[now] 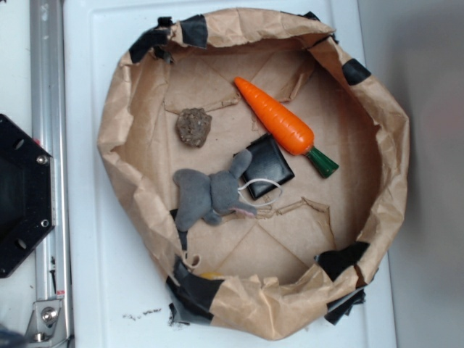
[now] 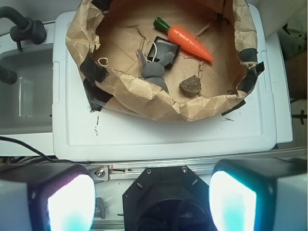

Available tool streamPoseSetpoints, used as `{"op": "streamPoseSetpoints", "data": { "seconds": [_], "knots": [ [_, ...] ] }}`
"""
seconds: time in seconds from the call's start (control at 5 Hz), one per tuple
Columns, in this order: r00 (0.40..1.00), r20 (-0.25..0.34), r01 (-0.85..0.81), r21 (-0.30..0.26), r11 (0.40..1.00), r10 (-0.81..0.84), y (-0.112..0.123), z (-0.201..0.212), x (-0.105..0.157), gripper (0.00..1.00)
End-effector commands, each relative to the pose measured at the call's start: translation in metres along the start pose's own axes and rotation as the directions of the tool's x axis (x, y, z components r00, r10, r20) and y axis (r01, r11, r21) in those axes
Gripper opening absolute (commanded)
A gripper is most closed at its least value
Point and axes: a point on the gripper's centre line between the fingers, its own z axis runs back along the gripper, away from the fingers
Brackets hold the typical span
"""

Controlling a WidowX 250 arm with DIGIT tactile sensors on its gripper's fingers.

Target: Grab the carrot.

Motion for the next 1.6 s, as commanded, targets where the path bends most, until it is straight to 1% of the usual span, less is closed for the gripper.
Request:
{"op": "streamPoseSetpoints", "data": {
  "seconds": [0.0, 0.2, 0.4, 0.6, 0.8, 1.0, 1.2, 1.4],
  "knots": [
    [1.0, 0.0, 0.0, 0.0, 1.0, 0.0, 0.0, 0.0, 0.0, 1.0],
    [0.992, -0.013, 0.123, -0.035, 0.992, -0.124, 0.011, -0.043, 0.046, 1.0],
    [0.981, 0.122, 0.15, 0.023, 0.988, -0.151, 0.011, -0.078, 0.086, 1.0],
    [0.94, 0.138, 0.301, 0.102, 0.948, -0.313, 0.02, -0.123, 0.121, 1.0],
    [0.98, 0.131, 0.144, 0.074, 0.987, -0.152, 0.041, -0.155, 0.145, 1.0],
    [0.995, 0.09, 0.046, 0.075, 0.996, -0.053, 0.043, -0.17, 0.16, 1.0],
    [0.997, 0.07, -0.026, 0.07, 0.997, 0.021, 0.053, -0.178, 0.174, 1.0],
    [0.995, 0.057, -0.082, 0.068, 0.994, 0.078, 0.064, -0.182, 0.181, 1.0]
  ]
}}
